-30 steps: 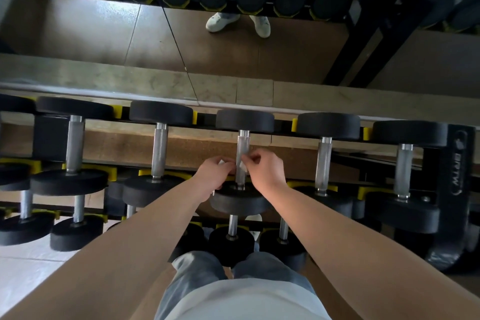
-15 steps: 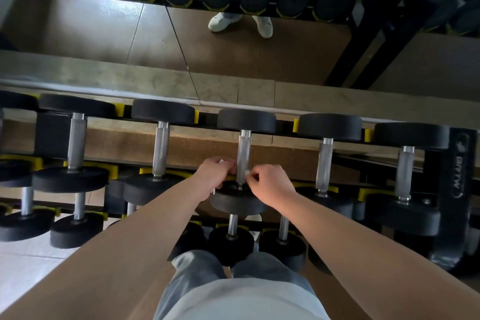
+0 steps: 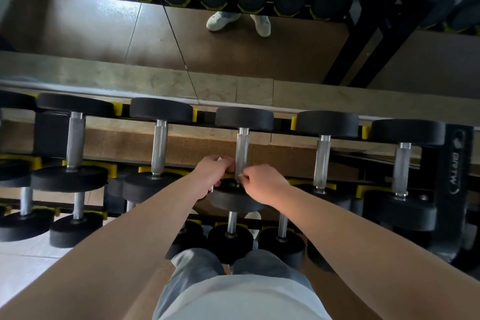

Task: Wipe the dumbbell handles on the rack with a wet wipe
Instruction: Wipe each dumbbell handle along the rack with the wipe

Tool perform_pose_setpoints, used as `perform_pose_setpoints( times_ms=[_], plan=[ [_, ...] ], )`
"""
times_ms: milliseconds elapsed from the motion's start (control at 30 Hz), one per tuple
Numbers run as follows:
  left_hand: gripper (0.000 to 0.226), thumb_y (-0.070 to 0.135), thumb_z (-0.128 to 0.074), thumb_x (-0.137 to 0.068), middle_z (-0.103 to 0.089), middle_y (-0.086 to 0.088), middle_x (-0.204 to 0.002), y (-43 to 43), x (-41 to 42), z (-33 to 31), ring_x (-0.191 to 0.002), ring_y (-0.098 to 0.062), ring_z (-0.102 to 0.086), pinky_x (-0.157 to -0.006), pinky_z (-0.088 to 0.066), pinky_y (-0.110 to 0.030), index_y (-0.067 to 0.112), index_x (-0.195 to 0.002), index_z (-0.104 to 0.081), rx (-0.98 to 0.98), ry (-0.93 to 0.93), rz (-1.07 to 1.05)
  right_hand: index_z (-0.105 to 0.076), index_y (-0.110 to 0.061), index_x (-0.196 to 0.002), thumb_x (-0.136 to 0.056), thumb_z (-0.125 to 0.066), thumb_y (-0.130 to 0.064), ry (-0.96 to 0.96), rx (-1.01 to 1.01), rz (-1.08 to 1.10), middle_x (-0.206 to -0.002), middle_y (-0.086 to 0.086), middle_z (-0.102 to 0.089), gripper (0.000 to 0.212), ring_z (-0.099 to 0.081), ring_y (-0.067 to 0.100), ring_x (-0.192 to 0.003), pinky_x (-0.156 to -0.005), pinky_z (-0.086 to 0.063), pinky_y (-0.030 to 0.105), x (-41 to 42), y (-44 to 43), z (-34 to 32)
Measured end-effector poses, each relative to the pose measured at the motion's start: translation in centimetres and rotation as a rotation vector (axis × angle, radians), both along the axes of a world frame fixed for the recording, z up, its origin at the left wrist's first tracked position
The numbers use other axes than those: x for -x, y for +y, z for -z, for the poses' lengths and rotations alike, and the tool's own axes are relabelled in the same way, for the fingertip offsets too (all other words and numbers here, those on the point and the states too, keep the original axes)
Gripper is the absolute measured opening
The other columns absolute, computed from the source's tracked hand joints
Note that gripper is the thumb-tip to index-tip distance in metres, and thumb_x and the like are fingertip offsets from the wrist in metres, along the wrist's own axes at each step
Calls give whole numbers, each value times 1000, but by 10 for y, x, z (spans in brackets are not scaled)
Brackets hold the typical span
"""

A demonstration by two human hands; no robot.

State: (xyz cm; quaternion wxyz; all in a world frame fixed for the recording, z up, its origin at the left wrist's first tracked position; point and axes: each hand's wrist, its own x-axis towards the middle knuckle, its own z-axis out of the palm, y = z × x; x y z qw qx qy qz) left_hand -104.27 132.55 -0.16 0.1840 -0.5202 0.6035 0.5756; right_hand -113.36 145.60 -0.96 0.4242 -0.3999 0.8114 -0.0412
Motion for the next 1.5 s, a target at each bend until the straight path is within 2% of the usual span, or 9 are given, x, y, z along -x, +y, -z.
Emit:
perform_pose_setpoints(
  times_ms=[167,300,400,500,733,900,1033,1233,1500],
  plan=[
    [18,33,-66,-96,-63,-3,-83,-5,-6,-3,-66,-10,-51,-53,-38,-21,24,-112,-68,-52,64,56,-68,-22,-92,-104,-51,-48,-39,140,166,-82,-4,-66,33,-64,11,-72,-66,-55,29,6,-3,-7],
    [20,37,-73,-92,-72,-2,-90,-9,-9,-9,-70,-9,-56,-52,-36,-19,30,-111,-69,-72,123,-17,-70,-20,-109,-105,-54,-39,-47,252,206,-94,-4,-66,25,-64,9,-81,-76,-59,32,8,-8,-11],
    [16,32,-76,-90,-73,3,-99,-13,-3,-9,-82,-8,-67,-78,-56,-28,29,-104,-70,-8,162,-64,-69,-20,-119,-106,-50,-34,-45,311,235,-102,-6,-66,26,-62,6,-86,-79,-56,29,8,-8,-10],
    [13,31,-73,-93,-71,5,-104,-15,15,-8,-91,-6,-67,-96,-52,-36,30,-105,-67,67,197,-221,-68,-22,-125,-107,-49,-27,-7,362,444,-111,-7,-69,27,-64,4,-91,-82,-53,23,11,-6,-7],
    [17,29,-73,-93,-71,0,-94,-7,37,-6,-72,-12,-62,-62,-50,-24,24,-109,-70,151,203,-186,-69,-21,-124,-107,-51,-24,-42,339,598,-119,-5,-69,25,-60,4,-97,-86,-46,20,15,-4,2],
    [15,31,-77,-89,-72,1,-94,3,3,4,-65,-9,-63,-50,-46,-19,25,-101,-70,147,-8,107,-66,-22,-124,-107,-50,-24,-70,235,564,-108,-5,-68,24,-62,2,-80,-67,-46,18,10,5,8],
    [17,30,-74,-91,-72,1,-100,5,11,4,-78,-14,-67,-56,-48,-23,25,-107,-72,163,41,-84,-67,-21,-123,-107,-49,-25,-100,180,538,-105,-3,-70,25,-63,6,-71,-60,-46,21,7,8,13],
    [22,31,-72,-93,-71,0,-95,-3,41,-1,-75,-13,-64,-62,-48,-26,22,-114,-71,200,147,-278,-67,-20,-126,-108,-48,-23,-110,190,598,-120,-2,-69,27,-62,3,-86,-71,-48,17,15,3,11],
    [12,28,-71,-94,-64,3,-87,-2,11,-2,-76,-9,-65,-61,-50,-20,18,-96,-65,376,-42,402,-70,-18,-117,-108,-46,-25,-152,141,627,-97,1,-70,26,-69,17,-82,-73,-57,30,13,2,15]
  ],
)
